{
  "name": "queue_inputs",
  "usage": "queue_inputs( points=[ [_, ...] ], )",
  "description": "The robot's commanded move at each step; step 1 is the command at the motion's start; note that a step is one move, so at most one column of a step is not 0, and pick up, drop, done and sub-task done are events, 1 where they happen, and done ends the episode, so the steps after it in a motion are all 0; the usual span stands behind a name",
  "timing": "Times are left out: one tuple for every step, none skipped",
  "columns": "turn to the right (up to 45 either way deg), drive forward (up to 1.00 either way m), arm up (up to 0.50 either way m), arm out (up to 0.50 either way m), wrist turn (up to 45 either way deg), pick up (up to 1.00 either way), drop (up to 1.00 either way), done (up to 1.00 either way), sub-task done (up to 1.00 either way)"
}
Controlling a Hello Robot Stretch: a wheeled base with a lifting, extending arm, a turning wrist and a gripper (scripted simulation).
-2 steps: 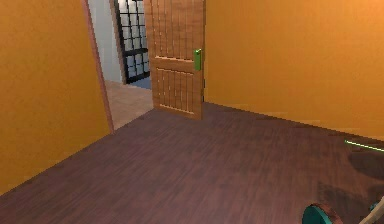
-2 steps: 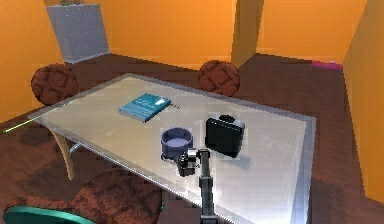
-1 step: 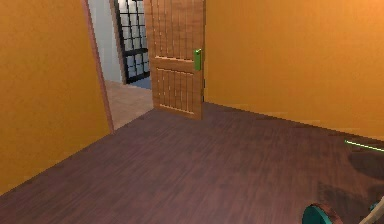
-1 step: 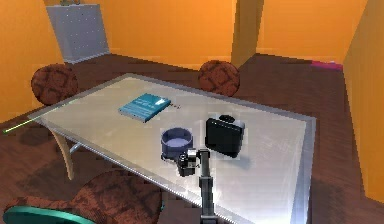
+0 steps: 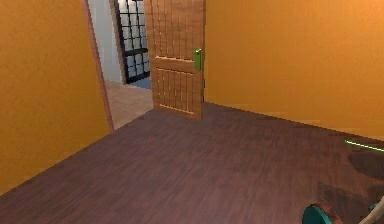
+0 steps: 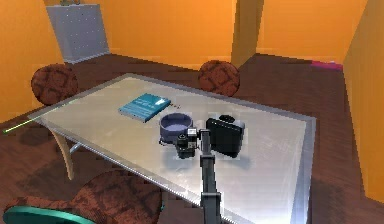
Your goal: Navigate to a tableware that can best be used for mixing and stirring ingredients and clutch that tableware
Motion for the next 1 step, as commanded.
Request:
queue_inputs(
  points=[
    [0.0,0.0,0.0,0.0,0.0,0.0,0.0,1.0,0.0]
  ],
)
